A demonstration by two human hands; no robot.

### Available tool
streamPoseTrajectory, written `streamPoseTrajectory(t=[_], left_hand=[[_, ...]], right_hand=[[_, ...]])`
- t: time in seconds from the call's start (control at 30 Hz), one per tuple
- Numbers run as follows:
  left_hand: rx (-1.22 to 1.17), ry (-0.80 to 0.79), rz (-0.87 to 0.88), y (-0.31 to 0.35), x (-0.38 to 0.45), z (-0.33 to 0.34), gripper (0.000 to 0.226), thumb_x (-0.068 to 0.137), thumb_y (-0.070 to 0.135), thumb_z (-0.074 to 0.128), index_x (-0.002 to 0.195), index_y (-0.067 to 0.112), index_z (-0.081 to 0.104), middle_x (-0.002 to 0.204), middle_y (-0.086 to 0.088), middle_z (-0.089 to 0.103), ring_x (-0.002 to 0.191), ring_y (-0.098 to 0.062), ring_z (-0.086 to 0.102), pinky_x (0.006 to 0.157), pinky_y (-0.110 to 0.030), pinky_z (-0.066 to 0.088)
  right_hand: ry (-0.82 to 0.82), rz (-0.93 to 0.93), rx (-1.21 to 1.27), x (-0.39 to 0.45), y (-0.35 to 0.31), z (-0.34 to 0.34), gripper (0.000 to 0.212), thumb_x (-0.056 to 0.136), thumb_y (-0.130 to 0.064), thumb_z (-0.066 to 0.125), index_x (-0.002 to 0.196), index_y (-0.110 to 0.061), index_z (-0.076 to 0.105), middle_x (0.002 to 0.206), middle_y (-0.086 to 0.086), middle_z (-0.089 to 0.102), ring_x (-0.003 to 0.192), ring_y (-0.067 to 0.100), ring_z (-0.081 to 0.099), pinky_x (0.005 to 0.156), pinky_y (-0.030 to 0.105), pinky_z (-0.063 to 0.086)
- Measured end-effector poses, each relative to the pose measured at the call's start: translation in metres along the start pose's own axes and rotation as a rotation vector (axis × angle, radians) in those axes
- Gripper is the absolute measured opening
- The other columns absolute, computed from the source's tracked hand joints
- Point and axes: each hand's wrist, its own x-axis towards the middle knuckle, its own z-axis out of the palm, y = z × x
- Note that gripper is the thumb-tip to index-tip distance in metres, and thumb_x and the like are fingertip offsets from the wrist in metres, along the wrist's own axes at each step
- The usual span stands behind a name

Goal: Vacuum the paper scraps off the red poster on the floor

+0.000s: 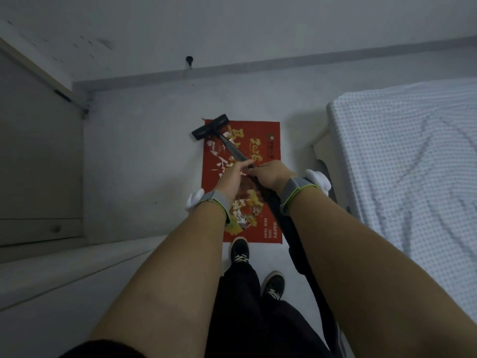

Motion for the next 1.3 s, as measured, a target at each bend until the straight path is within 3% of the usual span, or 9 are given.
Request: streamPoseTrajectory(t=[0.17, 0.33, 0.43, 0.57, 0.73, 0.87, 1.1, 1.23, 1.3], left_hand=[[0.034, 0.033, -0.002, 0.024, 0.038, -0.021, 0.042, 0.091, 0.054, 0.042, 0.122, 0.039, 0.066, 0.114, -0.009, 0.069, 0.103, -0.031, 0.067, 0.097, -0.055, 0.052], [0.089, 0.003, -0.041, 0.03, 0.054, -0.033, 0.049, 0.079, 0.077, 0.037, 0.109, 0.053, 0.067, 0.137, -0.004, 0.058, 0.123, -0.031, 0.057, 0.103, -0.054, 0.047], [0.059, 0.013, -0.024, 0.032, 0.063, -0.038, 0.048, 0.092, 0.068, 0.033, 0.119, 0.044, 0.065, 0.128, -0.006, 0.062, 0.11, -0.029, 0.065, 0.095, -0.053, 0.054], [0.078, -0.004, -0.029, 0.031, 0.063, -0.037, 0.043, 0.096, 0.064, 0.03, 0.111, 0.047, 0.066, 0.13, -0.011, 0.063, 0.108, -0.034, 0.065, 0.094, -0.054, 0.053], [0.167, 0.012, -0.02, 0.033, 0.061, -0.032, 0.048, 0.099, 0.06, 0.026, 0.115, 0.042, 0.068, 0.133, -0.009, 0.059, 0.106, -0.034, 0.066, 0.089, -0.055, 0.056], [0.207, -0.021, -0.05, 0.036, 0.055, -0.025, 0.048, 0.103, 0.051, 0.025, 0.122, 0.034, 0.066, 0.119, -0.008, 0.064, 0.089, -0.029, 0.072, 0.085, -0.051, 0.057], [0.307, -0.079, -0.087, 0.027, 0.039, -0.005, 0.051, 0.102, 0.054, 0.02, 0.121, 0.032, 0.062, 0.11, -0.008, 0.067, 0.095, -0.033, 0.072, 0.084, -0.045, 0.057], [0.362, -0.112, -0.078, 0.019, 0.029, 0.007, 0.045, 0.104, 0.046, 0.021, 0.124, 0.031, 0.06, 0.112, 0.0, 0.058, 0.089, -0.03, 0.072, 0.074, -0.042, 0.06], [0.375, -0.125, -0.069, 0.009, 0.023, 0.014, 0.042, 0.105, 0.039, 0.023, 0.124, 0.03, 0.059, 0.11, -0.001, 0.058, 0.084, -0.029, 0.071, 0.06, -0.035, 0.059]], right_hand=[[-0.018, 0.025, -0.022, 0.032, -0.034, 0.013, 0.036, 0.1, -0.028, 0.059, 0.101, 0.007, 0.067, 0.066, 0.016, 0.061, 0.065, 0.03, 0.06, 0.064, 0.04, 0.05], [-0.017, 0.054, -0.038, 0.049, -0.048, 0.022, 0.034, 0.099, -0.031, 0.06, 0.093, 0.001, 0.065, 0.067, 0.015, 0.061, 0.067, 0.03, 0.06, 0.063, 0.042, 0.049], [-0.02, 0.069, -0.029, 0.056, -0.054, 0.025, 0.034, 0.099, -0.031, 0.06, 0.09, 0.001, 0.065, 0.063, 0.015, 0.061, 0.062, 0.029, 0.06, 0.061, 0.041, 0.05], [-0.026, 0.113, 0.028, 0.05, -0.053, 0.02, 0.034, 0.101, -0.027, 0.059, 0.083, 0.002, 0.062, 0.051, 0.014, 0.057, 0.045, 0.027, 0.054, 0.053, 0.036, 0.049], [-0.012, 0.155, 0.059, 0.04, -0.049, 0.016, 0.036, 0.101, -0.028, 0.059, 0.082, 0.002, 0.06, 0.055, 0.015, 0.058, 0.044, 0.027, 0.055, 0.053, 0.036, 0.05], [-0.015, 0.162, 0.077, 0.027, -0.041, 0.006, 0.034, 0.101, -0.025, 0.058, 0.085, 0.004, 0.062, 0.059, 0.016, 0.058, 0.041, 0.026, 0.054, 0.044, 0.03, 0.048], [0.007, 0.172, 0.094, 0.003, -0.018, -0.004, 0.038, 0.104, -0.023, 0.053, 0.076, 0.002, 0.056, 0.061, 0.016, 0.053, 0.045, 0.027, 0.049, 0.048, 0.032, 0.044], [-0.007, 0.163, 0.063, -0.002, -0.001, -0.01, 0.038, 0.105, -0.026, 0.052, 0.081, 0.004, 0.055, 0.066, 0.019, 0.056, 0.052, 0.03, 0.053, 0.053, 0.038, 0.048], [-0.019, 0.164, 0.061, -0.007, 0.01, -0.015, 0.038, 0.105, -0.027, 0.052, 0.082, 0.004, 0.056, 0.067, 0.019, 0.057, 0.051, 0.03, 0.055, 0.051, 0.036, 0.049]])
